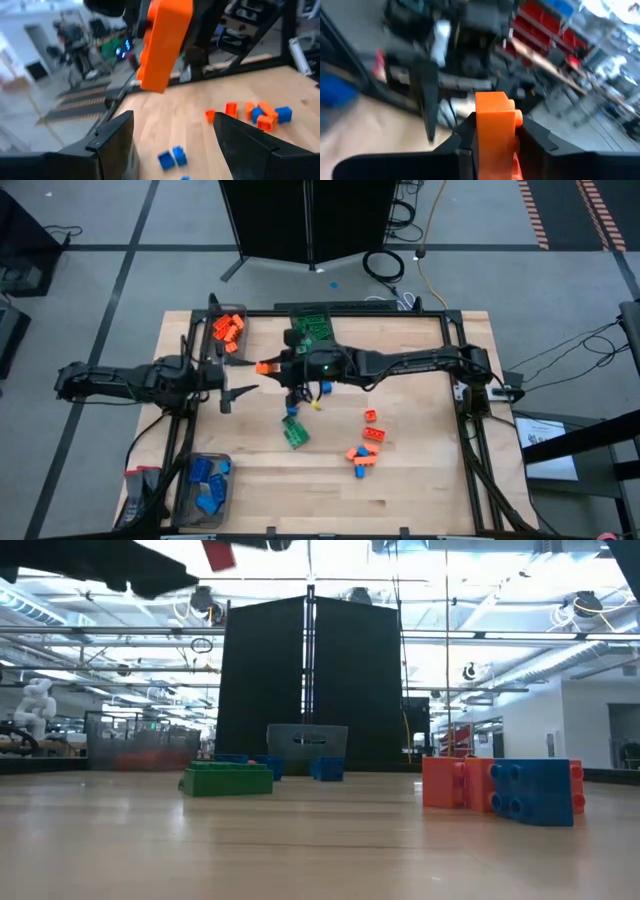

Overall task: Sort blocks
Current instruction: Put the orange game piece into the top left black transparent bin

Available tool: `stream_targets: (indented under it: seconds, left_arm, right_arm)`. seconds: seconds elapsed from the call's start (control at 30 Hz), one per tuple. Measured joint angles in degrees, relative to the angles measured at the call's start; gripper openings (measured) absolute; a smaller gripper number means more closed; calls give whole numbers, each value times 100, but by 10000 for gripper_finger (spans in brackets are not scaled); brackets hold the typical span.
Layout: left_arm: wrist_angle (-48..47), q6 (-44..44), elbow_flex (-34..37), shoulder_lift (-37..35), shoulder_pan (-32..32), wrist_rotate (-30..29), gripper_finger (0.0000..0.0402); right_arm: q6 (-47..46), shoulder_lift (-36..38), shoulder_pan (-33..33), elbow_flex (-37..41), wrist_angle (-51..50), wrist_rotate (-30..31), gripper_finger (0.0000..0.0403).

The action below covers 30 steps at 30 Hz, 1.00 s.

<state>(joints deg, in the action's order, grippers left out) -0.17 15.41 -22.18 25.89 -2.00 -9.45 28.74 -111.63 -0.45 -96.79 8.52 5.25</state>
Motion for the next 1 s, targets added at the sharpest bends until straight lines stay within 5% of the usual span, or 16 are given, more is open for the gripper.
stream_targets:
  seconds: [0.17,1.0]
  left_arm:
    - [365,235,0,-2,0,68,276]
    - [1532,493,0,674,-2,187,276]
  right_arm:
    - [-340,-61,-119,-2,731,-535,77]
    - [-399,-377,-109,0,1606,-844,77]
